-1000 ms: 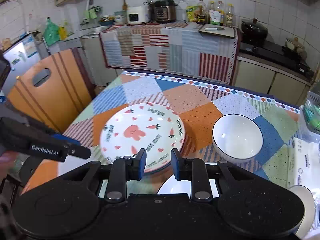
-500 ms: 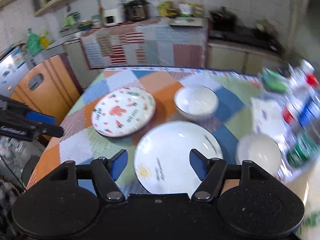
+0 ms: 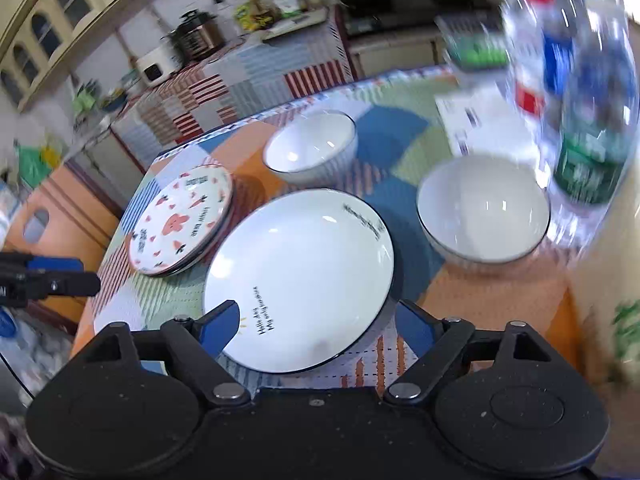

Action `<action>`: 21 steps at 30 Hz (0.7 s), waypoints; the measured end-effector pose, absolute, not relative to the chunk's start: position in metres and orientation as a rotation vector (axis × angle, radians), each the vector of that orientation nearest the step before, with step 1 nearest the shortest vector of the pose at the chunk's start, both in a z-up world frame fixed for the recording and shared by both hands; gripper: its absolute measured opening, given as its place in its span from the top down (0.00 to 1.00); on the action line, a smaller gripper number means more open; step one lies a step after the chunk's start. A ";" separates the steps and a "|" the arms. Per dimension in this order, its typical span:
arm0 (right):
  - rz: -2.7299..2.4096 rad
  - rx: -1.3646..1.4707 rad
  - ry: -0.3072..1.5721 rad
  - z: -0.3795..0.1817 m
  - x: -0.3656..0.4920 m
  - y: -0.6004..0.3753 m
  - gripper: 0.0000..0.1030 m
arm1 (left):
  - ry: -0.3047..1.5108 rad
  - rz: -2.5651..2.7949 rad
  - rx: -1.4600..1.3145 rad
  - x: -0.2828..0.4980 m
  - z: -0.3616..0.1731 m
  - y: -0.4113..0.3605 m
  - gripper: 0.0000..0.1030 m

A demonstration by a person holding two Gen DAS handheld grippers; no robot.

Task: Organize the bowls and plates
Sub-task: 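Move the left gripper to the white Morning Honey plate rim and grasp it, then lift the white Morning Honey plate with the left gripper toward the bunny plate stack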

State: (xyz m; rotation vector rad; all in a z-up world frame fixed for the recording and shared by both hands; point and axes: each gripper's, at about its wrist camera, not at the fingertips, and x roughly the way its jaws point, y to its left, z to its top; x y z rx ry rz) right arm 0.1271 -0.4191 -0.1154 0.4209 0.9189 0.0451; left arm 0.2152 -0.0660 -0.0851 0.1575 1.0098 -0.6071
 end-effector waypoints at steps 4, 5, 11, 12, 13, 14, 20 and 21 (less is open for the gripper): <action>0.011 0.486 0.949 -0.147 0.141 -0.431 0.22 | 0.968 -0.569 0.171 0.216 -0.111 -0.081 0.16; 0.008 0.494 0.958 -0.152 0.144 -0.431 0.23 | 0.970 -0.573 0.179 0.217 -0.118 -0.085 0.15; -0.007 0.512 1.010 -0.180 0.159 -0.434 0.40 | 0.942 -0.542 0.160 0.230 -0.155 -0.100 0.18; -0.009 0.527 1.009 -0.182 0.160 -0.435 0.41 | 0.954 -0.531 0.138 0.234 -0.162 -0.101 0.18; -0.002 0.546 1.006 -0.185 0.161 -0.435 0.43 | 0.983 -0.526 0.122 0.240 -0.169 -0.101 0.21; 0.010 0.558 1.005 -0.186 0.161 -0.435 0.48 | 1.012 -0.531 0.099 0.245 -0.175 -0.101 0.26; 0.007 0.508 1.028 -0.194 0.165 -0.428 0.79 | 1.107 -0.537 0.017 0.258 -0.201 -0.094 0.59; 0.007 0.497 1.027 -0.193 0.164 -0.429 0.79 | 1.095 -0.557 0.004 0.258 -0.202 -0.092 0.62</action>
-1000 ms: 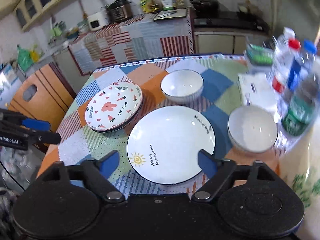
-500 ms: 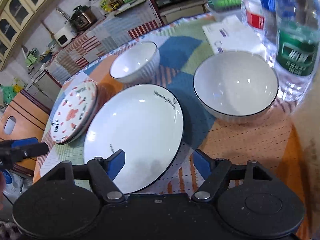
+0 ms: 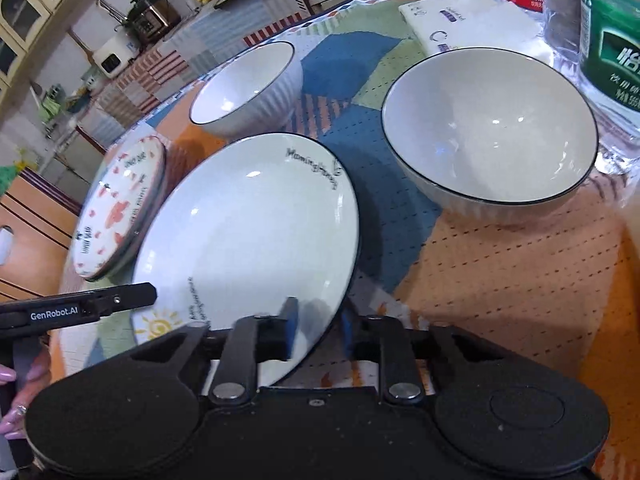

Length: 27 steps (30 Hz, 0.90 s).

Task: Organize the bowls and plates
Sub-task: 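Lift the white Morning Honey plate with the left gripper toward the bunny plate stack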

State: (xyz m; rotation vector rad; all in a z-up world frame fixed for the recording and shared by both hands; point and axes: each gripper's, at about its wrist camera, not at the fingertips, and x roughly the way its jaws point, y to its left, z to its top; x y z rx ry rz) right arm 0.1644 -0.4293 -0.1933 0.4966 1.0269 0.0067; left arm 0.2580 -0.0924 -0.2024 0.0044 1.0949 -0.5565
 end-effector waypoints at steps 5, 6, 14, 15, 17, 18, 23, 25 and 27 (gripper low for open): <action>0.012 0.473 1.015 -0.193 0.164 -0.431 0.79 | 1.089 -0.602 -0.060 0.258 -0.207 -0.090 0.78; 0.010 0.483 1.014 -0.194 0.164 -0.433 0.79 | 1.088 -0.605 -0.058 0.258 -0.207 -0.091 0.80; 0.044 0.476 0.968 -0.197 0.168 -0.438 0.79 | 1.110 -0.605 -0.098 0.255 -0.212 -0.098 0.84; 0.054 0.461 0.966 -0.197 0.167 -0.438 0.79 | 1.113 -0.605 -0.096 0.256 -0.212 -0.098 0.84; 0.067 0.444 0.961 -0.196 0.166 -0.435 0.79 | 1.132 -0.599 -0.095 0.258 -0.211 -0.099 0.84; 0.076 0.440 0.962 -0.196 0.166 -0.435 0.79 | 1.144 -0.596 -0.094 0.259 -0.211 -0.099 0.84; 0.139 0.410 0.973 -0.187 0.158 -0.434 0.79 | 1.149 -0.627 -0.024 0.249 -0.204 -0.099 0.82; 0.158 0.406 0.989 -0.185 0.156 -0.436 0.79 | 1.156 -0.637 -0.004 0.241 -0.200 -0.100 0.82; 0.170 0.392 0.991 -0.184 0.153 -0.438 0.79 | 1.149 -0.644 0.020 0.232 -0.195 -0.102 0.82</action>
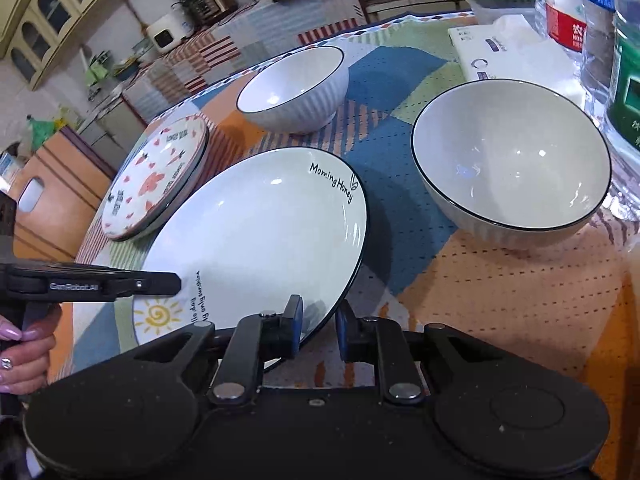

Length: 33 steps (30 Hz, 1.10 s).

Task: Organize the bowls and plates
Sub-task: 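Lift the white Morning Honey plate with the left gripper toward the bunny plate stack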

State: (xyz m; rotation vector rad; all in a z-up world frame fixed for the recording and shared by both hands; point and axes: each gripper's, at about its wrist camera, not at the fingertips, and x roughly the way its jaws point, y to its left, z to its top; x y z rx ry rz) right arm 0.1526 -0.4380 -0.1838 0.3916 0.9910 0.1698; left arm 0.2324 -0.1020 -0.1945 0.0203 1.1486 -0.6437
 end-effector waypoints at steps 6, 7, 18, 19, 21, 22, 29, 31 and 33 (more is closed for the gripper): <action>0.174 0.404 0.973 -0.174 0.140 -0.438 0.78 | 1.122 -0.675 0.107 0.214 -0.174 -0.101 0.79; 0.170 0.407 0.967 -0.172 0.137 -0.438 0.78 | 1.122 -0.685 0.114 0.212 -0.171 -0.100 0.79; 0.208 0.409 0.927 -0.141 0.114 -0.416 0.78 | 1.074 -0.682 0.136 0.187 -0.127 -0.069 0.79; 0.213 0.403 0.922 -0.137 0.113 -0.413 0.78 | 1.072 -0.682 0.132 0.186 -0.122 -0.064 0.79; 0.226 0.391 0.911 -0.127 0.111 -0.406 0.78 | 1.060 -0.679 0.122 0.184 -0.113 -0.054 0.79; 0.233 0.384 0.906 -0.123 0.112 -0.402 0.78 | 1.053 -0.675 0.120 0.183 -0.109 -0.050 0.79; 0.314 0.333 0.865 -0.094 0.122 -0.376 0.77 | 0.996 -0.623 0.118 0.182 -0.077 -0.018 0.79; 0.333 0.352 0.848 -0.092 0.126 -0.371 0.77 | 0.984 -0.600 0.129 0.183 -0.070 -0.012 0.79; 0.346 0.356 0.838 -0.090 0.129 -0.365 0.77 | 0.974 -0.585 0.129 0.186 -0.065 -0.006 0.79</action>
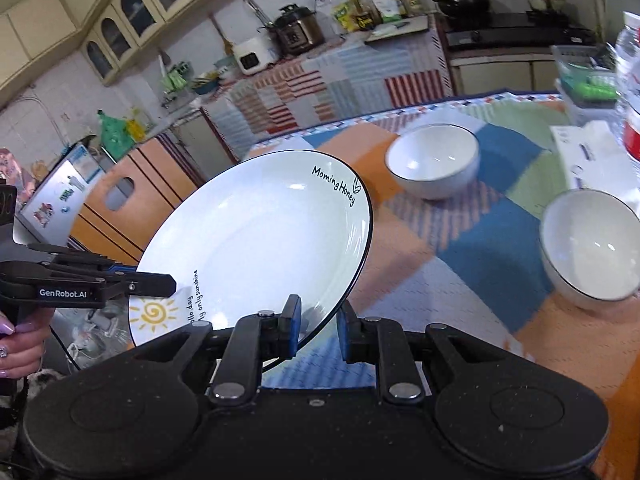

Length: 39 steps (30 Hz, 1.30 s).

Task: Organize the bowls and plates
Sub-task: 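Lift the white Morning Honey plate with the left gripper toward the bunny plate stack, then lower the white plate onto the bunny plate stack and open the left gripper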

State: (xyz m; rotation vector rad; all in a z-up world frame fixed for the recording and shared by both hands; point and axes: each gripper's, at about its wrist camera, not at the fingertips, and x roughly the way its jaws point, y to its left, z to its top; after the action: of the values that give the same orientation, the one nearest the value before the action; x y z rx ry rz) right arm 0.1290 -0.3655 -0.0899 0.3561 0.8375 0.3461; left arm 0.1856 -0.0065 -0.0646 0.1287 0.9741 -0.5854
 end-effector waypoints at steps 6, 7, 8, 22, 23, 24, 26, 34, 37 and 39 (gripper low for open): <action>0.379 0.329 0.823 -0.077 0.151 -0.349 0.77 | 0.949 -0.548 0.077 0.207 -0.058 0.012 0.79; 0.387 0.318 0.821 -0.075 0.158 -0.346 0.77 | 0.948 -0.540 0.065 0.213 -0.058 0.015 0.79; 0.396 0.304 0.821 -0.073 0.165 -0.344 0.77 | 0.947 -0.530 0.052 0.219 -0.059 0.018 0.79; 0.466 0.272 0.940 -0.101 0.269 -0.316 0.77 | 1.010 -0.453 -0.014 0.301 -0.109 0.041 0.79; 0.468 0.275 0.949 -0.106 0.273 -0.315 0.77 | 1.020 -0.449 -0.010 0.304 -0.114 0.041 0.79; 0.465 0.272 0.956 -0.110 0.275 -0.313 0.77 | 1.027 -0.444 -0.004 0.308 -0.118 0.041 0.79; 0.461 0.264 0.977 -0.119 0.282 -0.307 0.77 | 1.046 -0.428 -0.005 0.315 -0.127 0.043 0.79; 0.440 0.282 1.019 -0.144 0.302 -0.292 0.77 | 1.078 -0.415 -0.095 0.332 -0.161 0.064 0.79; 0.430 0.265 1.029 -0.148 0.304 -0.284 0.77 | 1.077 -0.406 -0.098 0.334 -0.166 0.068 0.79; 0.418 0.267 1.036 -0.149 0.306 -0.281 0.77 | 1.069 -0.408 -0.108 0.336 -0.168 0.069 0.79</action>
State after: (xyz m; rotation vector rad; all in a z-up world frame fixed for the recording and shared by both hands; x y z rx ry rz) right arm 0.3060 -0.2811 -0.1489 0.2665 1.0357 0.4184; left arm 0.3359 0.0693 -0.1682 -0.1076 1.0686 -0.4076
